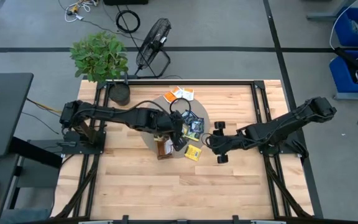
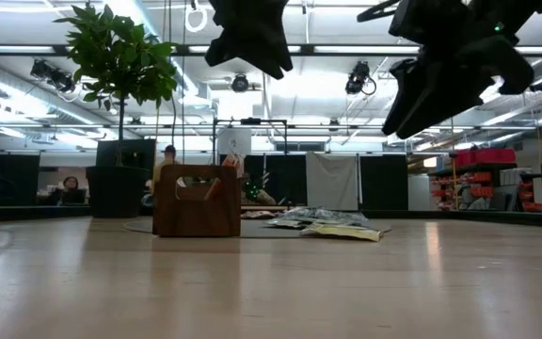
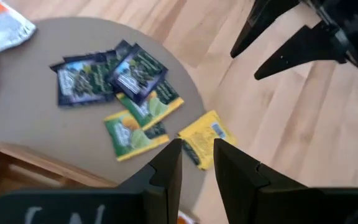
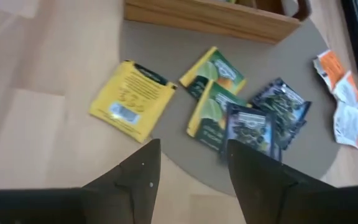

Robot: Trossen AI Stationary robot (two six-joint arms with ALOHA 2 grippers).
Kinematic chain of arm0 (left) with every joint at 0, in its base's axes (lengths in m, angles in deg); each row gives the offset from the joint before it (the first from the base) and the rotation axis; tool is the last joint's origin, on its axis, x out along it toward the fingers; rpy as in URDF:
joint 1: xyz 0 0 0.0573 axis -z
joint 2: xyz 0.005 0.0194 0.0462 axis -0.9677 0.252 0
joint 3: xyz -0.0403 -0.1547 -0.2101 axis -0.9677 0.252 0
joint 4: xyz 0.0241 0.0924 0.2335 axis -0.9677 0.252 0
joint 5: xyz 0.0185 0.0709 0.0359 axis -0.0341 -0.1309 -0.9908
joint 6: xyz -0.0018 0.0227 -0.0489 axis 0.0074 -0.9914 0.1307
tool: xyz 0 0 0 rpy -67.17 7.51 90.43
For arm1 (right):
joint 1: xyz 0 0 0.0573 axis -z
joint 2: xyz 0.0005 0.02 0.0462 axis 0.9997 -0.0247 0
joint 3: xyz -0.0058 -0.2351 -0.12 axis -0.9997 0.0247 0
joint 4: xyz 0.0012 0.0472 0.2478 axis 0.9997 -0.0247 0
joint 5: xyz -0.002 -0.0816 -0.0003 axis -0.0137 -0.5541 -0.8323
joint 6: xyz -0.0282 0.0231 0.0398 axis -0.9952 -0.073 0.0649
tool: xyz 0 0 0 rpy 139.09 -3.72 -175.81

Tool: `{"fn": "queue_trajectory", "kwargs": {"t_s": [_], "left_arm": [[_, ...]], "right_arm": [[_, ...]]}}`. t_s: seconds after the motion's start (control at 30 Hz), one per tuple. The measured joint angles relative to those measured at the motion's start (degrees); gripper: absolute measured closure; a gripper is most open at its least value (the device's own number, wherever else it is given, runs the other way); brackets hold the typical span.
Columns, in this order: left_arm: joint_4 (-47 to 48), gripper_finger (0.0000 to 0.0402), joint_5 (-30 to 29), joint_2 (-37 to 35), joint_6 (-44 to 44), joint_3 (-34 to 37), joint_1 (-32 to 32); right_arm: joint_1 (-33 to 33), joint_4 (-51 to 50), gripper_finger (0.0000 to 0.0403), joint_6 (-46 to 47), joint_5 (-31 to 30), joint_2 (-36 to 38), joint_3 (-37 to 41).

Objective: Pick & Place Tea
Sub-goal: Put the yellow tea bag into the middle section of the wooden organizer

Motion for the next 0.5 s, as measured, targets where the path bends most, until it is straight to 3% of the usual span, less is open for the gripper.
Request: {"fn": "queue_trajectory", "kwargs": {"t_s": [0.23, 0.5], "left_arm": [[1.6, 0.0305, 1.6, 0.0, -2.3, 0.0, -0.6], [-0.3, 0.0305, 2.3, 1.9, 10.4, 0.0, -0.9]], "right_arm": [[0.0, -0.9, 0.0211, 2.8, 0.7, 0.0, 0.0], [-0.4, -7.1, 0.0211, 20.7, 11.8, 2.2, 0.0]]}}
